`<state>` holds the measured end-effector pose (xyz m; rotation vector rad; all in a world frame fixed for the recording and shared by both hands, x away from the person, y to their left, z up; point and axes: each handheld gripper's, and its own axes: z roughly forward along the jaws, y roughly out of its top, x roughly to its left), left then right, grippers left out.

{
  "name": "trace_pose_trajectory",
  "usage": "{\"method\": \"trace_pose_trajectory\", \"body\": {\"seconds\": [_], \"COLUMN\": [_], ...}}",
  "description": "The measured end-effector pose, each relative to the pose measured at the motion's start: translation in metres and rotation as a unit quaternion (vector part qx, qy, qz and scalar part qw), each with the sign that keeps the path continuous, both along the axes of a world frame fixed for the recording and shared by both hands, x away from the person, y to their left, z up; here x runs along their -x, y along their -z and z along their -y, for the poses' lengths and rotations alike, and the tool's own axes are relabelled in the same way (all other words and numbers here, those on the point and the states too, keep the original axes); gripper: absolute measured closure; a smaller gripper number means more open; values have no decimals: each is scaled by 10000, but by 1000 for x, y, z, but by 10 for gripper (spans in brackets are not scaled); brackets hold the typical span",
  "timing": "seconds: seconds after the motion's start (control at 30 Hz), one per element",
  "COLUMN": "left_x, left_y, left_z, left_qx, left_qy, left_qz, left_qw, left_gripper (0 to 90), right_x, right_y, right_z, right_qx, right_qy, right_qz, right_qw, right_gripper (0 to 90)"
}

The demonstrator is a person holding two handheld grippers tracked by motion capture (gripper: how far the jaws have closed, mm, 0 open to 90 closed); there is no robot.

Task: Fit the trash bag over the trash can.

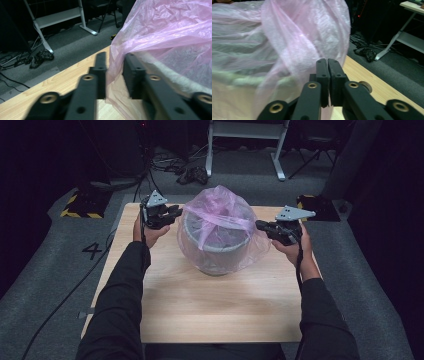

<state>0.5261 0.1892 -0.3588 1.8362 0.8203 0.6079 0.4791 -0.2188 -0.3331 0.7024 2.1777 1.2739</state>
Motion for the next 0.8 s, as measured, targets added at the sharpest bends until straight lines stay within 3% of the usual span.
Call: {"method": "trace_pose_trajectory", "body": {"seconds": [0.1, 0.2, 0.3, 0.37, 0.47, 0.63, 0.8], "left_x": [-3, -6, -9, -11, -10, 2, 18], "left_y": [3, 7, 10, 12, 13, 13, 14], "left_z": [5, 11, 14, 14, 12, 8, 1], "left_qx": [10, -31, 64, 97, 379, 203, 226], "left_qy": [94, 222, 196, 233, 345, 627, 806], "left_qz": [-12, -111, -134, -210, -258, -221, -180], "left_qw": [10000, 9997, 9997, 9995, 9984, 9976, 9963], "left_gripper": [862, 885, 898, 900, 900, 900, 900], "right_x": [-2, -6, -12, -15, -14, -7, 9], "right_y": [2, 4, 8, 9, 11, 12, 12], "right_z": [-4, -7, -5, -1, 0, 7, 7], "right_qx": [-20, -1, -123, -252, -341, -546, -380], "right_qy": [26, 223, 367, 297, 159, -209, -468], "right_qz": [4, 25, -53, -156, -222, -374, -383], "right_qw": [10000, 9997, 9992, 9991, 9990, 9976, 9974], "right_gripper": [896, 790, 729, 740, 817, 855, 858]}}
